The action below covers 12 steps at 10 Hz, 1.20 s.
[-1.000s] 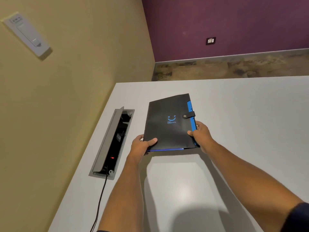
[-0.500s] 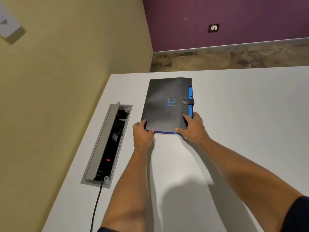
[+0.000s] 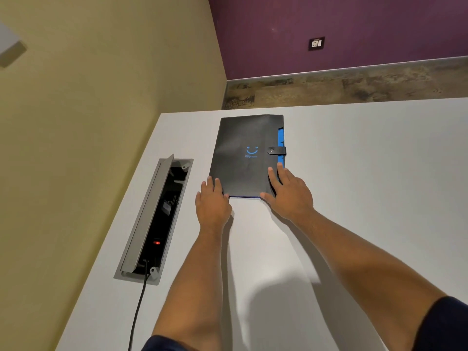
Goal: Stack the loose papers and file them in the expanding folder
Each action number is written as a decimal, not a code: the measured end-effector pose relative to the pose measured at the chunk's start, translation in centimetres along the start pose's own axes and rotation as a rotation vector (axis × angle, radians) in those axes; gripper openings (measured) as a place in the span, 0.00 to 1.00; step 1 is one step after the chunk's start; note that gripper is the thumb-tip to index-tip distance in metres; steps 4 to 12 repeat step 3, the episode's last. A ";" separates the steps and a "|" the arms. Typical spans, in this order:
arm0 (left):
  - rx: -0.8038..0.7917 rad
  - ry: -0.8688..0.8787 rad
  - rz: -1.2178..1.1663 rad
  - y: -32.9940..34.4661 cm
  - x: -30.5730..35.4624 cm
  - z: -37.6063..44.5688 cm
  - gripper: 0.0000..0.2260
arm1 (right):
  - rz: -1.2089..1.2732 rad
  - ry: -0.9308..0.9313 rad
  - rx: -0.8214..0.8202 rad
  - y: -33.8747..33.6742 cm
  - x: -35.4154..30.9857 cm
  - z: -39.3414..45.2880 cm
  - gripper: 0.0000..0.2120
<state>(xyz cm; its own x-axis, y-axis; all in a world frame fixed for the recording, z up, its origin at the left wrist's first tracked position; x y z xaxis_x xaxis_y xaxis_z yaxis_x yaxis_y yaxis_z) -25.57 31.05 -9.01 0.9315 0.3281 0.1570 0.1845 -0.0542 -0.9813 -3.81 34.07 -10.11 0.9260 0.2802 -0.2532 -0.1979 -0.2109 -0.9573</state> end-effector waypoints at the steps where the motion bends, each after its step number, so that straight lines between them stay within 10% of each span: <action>1: 0.051 0.063 0.031 -0.2 1.3 -2.4 0.29 | -0.001 -0.045 0.107 -0.6 0.7 -2.3 0.37; 12: 0.138 0.261 0.026 -0.6 4.3 -9.1 0.32 | -0.051 -0.045 0.293 -1.6 3.9 -10.0 0.33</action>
Point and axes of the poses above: each hand's wrist, its own z-axis towards the middle knuckle, its own y-axis out of the palm, x = y × z, the point moved 2 cm from there along z, towards the middle knuckle, and after that the axes turned 5 degrees about -y, right-handed, at the moved point
